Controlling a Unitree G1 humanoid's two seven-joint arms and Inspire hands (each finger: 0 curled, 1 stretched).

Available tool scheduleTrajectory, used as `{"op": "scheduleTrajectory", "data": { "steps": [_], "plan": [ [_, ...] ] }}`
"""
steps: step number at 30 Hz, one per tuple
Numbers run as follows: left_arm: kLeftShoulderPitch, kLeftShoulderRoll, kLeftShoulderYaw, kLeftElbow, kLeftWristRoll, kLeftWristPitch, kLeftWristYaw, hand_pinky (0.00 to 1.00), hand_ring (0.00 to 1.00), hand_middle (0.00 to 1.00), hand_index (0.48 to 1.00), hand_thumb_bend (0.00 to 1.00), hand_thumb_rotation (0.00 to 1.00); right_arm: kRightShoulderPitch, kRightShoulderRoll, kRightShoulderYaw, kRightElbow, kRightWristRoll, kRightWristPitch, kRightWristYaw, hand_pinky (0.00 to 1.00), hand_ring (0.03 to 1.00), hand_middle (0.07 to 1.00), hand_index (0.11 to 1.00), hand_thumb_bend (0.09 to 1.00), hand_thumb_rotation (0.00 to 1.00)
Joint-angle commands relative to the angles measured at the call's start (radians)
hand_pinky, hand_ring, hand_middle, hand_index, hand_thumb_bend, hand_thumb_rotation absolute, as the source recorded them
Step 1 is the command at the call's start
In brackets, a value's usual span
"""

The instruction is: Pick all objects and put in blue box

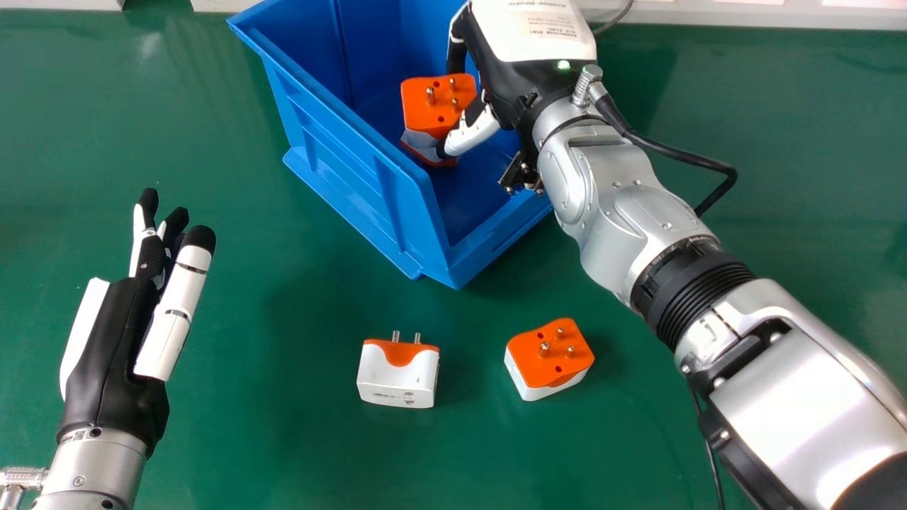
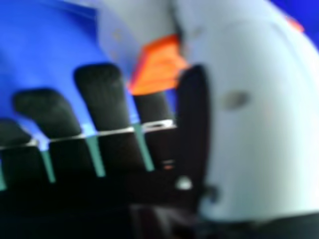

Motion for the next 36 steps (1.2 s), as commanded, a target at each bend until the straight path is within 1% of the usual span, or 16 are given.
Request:
{"op": "scheduleTrajectory", "data": {
  "steps": [1, 2, 3, 4, 7, 10, 13, 16, 18, 21, 25, 28, 32, 36],
  "plan": [
    [-0.002, 0.002, 0.004, -0.009, 0.006, -0.019, 0.003, 1.0, 1.0, 1.0, 0.983, 0.43, 0.88, -0.038, -0.015, 0.006, -0.042, -0.009, 0.016, 0.007, 0.78, 0.891, 0.926, 0.89, 0.631, 0.84],
    [-0.002, 0.002, 0.003, -0.009, 0.007, -0.019, 0.003, 1.0, 1.0, 1.0, 0.983, 0.43, 0.88, -0.037, -0.016, 0.008, -0.046, -0.008, 0.02, 0.011, 0.78, 0.891, 0.926, 0.89, 0.631, 0.84],
    [-0.001, 0.002, 0.003, -0.01, 0.007, -0.02, 0.003, 1.0, 1.0, 1.0, 0.983, 0.43, 0.88, -0.036, -0.018, 0.012, -0.049, -0.009, 0.024, 0.015, 0.81, 0.908, 0.941, 0.906, 0.642, 0.87],
    [-0.002, 0.002, 0.003, -0.009, 0.008, -0.02, 0.003, 1.0, 1.0, 1.0, 0.983, 0.43, 0.88, -0.036, -0.019, 0.015, -0.051, -0.01, 0.029, 0.018, 0.88, 0.953, 0.97, 0.946, 0.676, 0.93],
    [-0.004, 0.003, 0.002, -0.008, 0.009, -0.02, 0.004, 1.0, 1.0, 1.0, 0.983, 0.43, 0.88, -0.032, -0.023, 0.021, -0.06, -0.014, 0.041, 0.021, 0.94, 0.988, 0.993, 0.98, 0.715, 0.98],
    [-0.003, 0.003, 0.003, -0.009, 0.009, -0.019, 0.003, 1.0, 1.0, 1.0, 0.983, 0.43, 0.88, -0.03, -0.028, 0.025, -0.067, -0.014, 0.047, 0.021, 0.95, 0.993, 0.995, 0.984, 0.721, 0.99],
    [-0.005, 0.003, 0.004, -0.004, 0.008, -0.022, 0.001, 1.0, 1.0, 1.0, 0.983, 0.44, 0.88, -0.022, -0.034, 0.025, -0.085, -0.011, 0.052, 0.019, 0.96, 0.999, 1.0, 0.991, 0.733, 1.0],
    [-0.008, 0.004, 0.006, 0.0, 0.007, -0.022, 0.0, 1.0, 1.0, 1.0, 0.983, 0.44, 0.88, 0.003, -0.045, 0.016, -0.131, -0.006, 0.06, 0.014, 0.97, 1.0, 1.0, 0.992, 0.71, 1.0],
    [-0.006, 0.004, 0.006, -0.002, 0.007, -0.022, 0.0, 1.0, 1.0, 1.0, 0.983, 0.44, 0.88, 0.039, -0.058, 0.007, -0.188, -0.001, 0.066, 0.008, 0.96, 1.0, 1.0, 0.993, 0.677, 1.0],
    [-0.005, 0.003, 0.006, -0.003, 0.008, -0.023, 0.0, 1.0, 1.0, 1.0, 0.983, 0.44, 0.89, 0.122, -0.086, -0.008, -0.308, 0.0, 0.072, -0.004, 0.95, 0.995, 1.0, 0.992, 0.591, 0.98],
    [-0.003, 0.005, 0.006, -0.008, 0.011, -0.021, 0.001, 1.0, 1.0, 1.0, 0.984, 0.44, 0.89, 0.273, -0.125, -0.035, -0.526, -0.007, 0.094, -0.005, 0.95, 0.991, 1.0, 0.988, 0.532, 0.96],
    [-0.005, 0.007, 0.008, 0.002, 0.013, -0.027, -0.001, 1.0, 1.0, 1.0, 0.983, 0.44, 0.89, 0.386, -0.143, -0.049, -0.686, -0.019, 0.127, 0.003, 0.95, 0.989, 1.0, 0.987, 0.514, 0.95],
    [-0.006, 0.01, 0.01, 0.003, 0.016, -0.024, -0.001, 1.0, 1.0, 1.0, 0.984, 0.44, 0.89, 0.595, -0.166, -0.069, -0.933, -0.049, 0.171, 0.002, 0.95, 0.987, 1.0, 0.981, 0.492, 0.94],
    [-0.005, 0.009, 0.009, -0.001, 0.018, -0.023, -0.001, 1.0, 1.0, 1.0, 0.985, 0.44, 0.89, 0.793, -0.182, -0.085, -1.14, -0.081, 0.196, 0.009, 0.93, 0.975, 1.0, 0.972, 0.48, 0.92]
  ]
}}
